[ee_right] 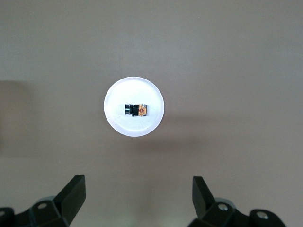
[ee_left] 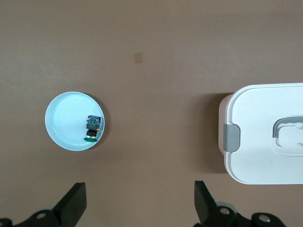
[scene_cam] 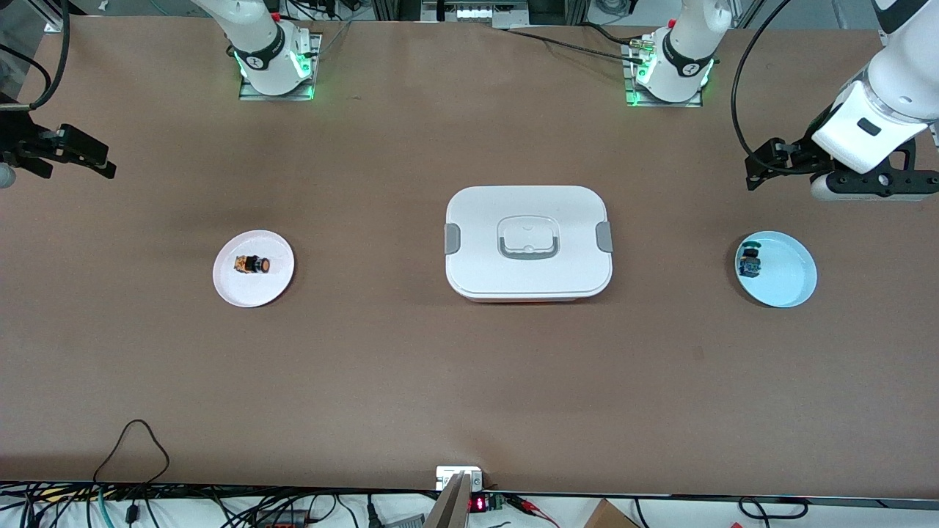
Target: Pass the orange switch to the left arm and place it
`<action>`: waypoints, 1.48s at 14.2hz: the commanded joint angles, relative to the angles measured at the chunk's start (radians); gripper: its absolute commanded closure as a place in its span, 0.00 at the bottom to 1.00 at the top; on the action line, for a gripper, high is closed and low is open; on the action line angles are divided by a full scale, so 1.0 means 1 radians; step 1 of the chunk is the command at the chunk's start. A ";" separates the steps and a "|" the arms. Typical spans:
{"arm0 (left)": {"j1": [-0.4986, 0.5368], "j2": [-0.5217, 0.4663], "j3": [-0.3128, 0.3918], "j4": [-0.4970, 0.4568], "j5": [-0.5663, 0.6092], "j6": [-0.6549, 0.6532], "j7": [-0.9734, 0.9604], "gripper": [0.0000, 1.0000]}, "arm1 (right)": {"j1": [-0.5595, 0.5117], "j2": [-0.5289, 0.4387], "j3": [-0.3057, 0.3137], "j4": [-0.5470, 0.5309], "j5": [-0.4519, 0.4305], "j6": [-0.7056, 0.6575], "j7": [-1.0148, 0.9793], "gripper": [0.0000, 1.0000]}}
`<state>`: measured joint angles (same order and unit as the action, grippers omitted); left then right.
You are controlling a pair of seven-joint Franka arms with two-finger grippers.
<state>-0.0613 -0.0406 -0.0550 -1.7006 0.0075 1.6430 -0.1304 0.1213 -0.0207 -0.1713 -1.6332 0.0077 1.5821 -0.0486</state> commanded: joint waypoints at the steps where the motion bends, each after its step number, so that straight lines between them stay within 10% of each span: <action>1: -0.006 0.011 0.003 0.027 -0.006 -0.020 -0.002 0.00 | 0.000 0.001 0.003 0.012 -0.009 -0.016 0.003 0.00; 21: -0.006 0.011 -0.006 0.027 -0.006 -0.022 -0.003 0.00 | 0.003 0.248 0.006 0.013 0.001 0.133 0.019 0.00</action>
<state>-0.0638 -0.0406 -0.0608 -1.7005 0.0075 1.6426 -0.1304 0.1248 0.1963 -0.1694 -1.6345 0.0081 1.7037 -0.0446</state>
